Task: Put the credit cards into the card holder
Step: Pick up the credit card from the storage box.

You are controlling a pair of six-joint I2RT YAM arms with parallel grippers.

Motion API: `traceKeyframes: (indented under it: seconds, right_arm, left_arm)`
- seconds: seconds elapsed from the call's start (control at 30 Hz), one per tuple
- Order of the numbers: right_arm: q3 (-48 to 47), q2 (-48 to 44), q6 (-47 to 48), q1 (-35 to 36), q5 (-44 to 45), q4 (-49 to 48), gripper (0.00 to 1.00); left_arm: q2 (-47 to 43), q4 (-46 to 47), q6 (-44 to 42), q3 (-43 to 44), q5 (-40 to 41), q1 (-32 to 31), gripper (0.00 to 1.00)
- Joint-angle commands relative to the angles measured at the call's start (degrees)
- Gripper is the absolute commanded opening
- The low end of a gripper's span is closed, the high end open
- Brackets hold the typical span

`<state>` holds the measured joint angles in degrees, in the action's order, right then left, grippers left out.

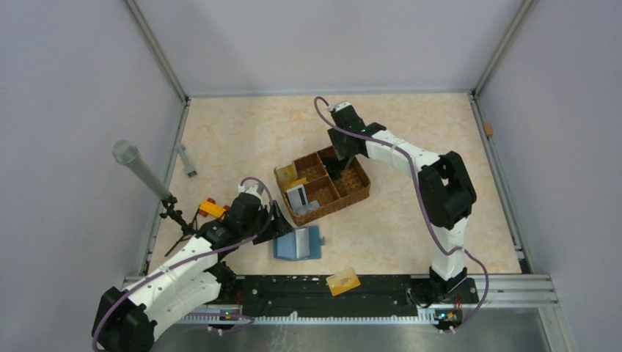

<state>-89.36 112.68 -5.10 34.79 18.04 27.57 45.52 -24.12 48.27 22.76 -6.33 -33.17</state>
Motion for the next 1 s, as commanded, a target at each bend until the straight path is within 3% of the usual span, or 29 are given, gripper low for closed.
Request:
traceKeyframes:
  seconds: [0.0,0.7,0.97]
  right_arm:
    - [-1.99,0.41,0.92,-0.6,3.5,0.08,0.6]
    - [-3.11,-2.17,1.42,-0.5,4.33,1.66,0.41]
    - [-3.48,-3.59,1.8,-0.17,4.31,1.9,0.4]
  left_arm:
    - [-0.35,-0.39,-0.63,2.46,0.7,-0.14,0.74]
    - [-0.12,0.21,-0.32,2.55,-0.28,-0.19,0.73]
    - [-0.02,0.04,-0.52,2.8,-0.46,-0.15,0.73]
